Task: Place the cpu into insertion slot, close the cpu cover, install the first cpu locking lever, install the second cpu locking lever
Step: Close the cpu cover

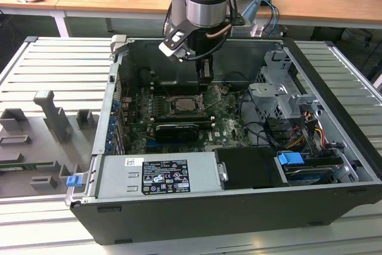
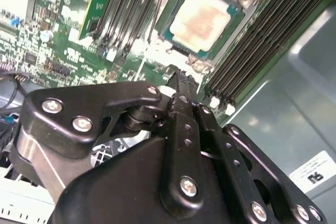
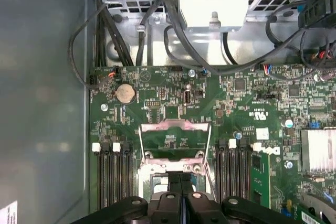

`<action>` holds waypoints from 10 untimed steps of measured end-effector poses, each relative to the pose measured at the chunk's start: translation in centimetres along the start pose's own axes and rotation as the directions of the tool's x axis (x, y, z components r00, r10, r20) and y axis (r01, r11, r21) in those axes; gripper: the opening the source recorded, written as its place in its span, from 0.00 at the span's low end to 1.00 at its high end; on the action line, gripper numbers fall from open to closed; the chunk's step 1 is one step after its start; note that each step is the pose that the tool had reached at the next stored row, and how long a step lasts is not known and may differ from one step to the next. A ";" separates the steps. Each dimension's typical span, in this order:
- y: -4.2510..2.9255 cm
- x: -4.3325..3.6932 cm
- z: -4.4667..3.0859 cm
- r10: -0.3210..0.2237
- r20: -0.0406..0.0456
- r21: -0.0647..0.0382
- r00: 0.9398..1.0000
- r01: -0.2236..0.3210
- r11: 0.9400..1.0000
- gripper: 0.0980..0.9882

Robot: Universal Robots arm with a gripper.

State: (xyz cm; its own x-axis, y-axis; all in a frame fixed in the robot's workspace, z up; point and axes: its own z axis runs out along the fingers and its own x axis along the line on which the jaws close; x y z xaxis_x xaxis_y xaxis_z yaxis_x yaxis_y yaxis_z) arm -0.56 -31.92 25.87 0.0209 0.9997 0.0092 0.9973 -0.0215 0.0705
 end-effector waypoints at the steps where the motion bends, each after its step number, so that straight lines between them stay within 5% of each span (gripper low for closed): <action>1: 0.45 0.01 0.03 0.000 0.000 0.000 1.000 0.000 1.000 0.01; 10: 3.59 0.07 0.40 -0.030 -0.002 0.002 1.000 0.030 1.000 0.01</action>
State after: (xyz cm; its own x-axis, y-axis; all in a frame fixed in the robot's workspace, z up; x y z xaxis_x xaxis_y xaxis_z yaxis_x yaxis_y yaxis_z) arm 3.06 -31.92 25.73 -0.0089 0.9999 0.0092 0.9976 0.0083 0.0689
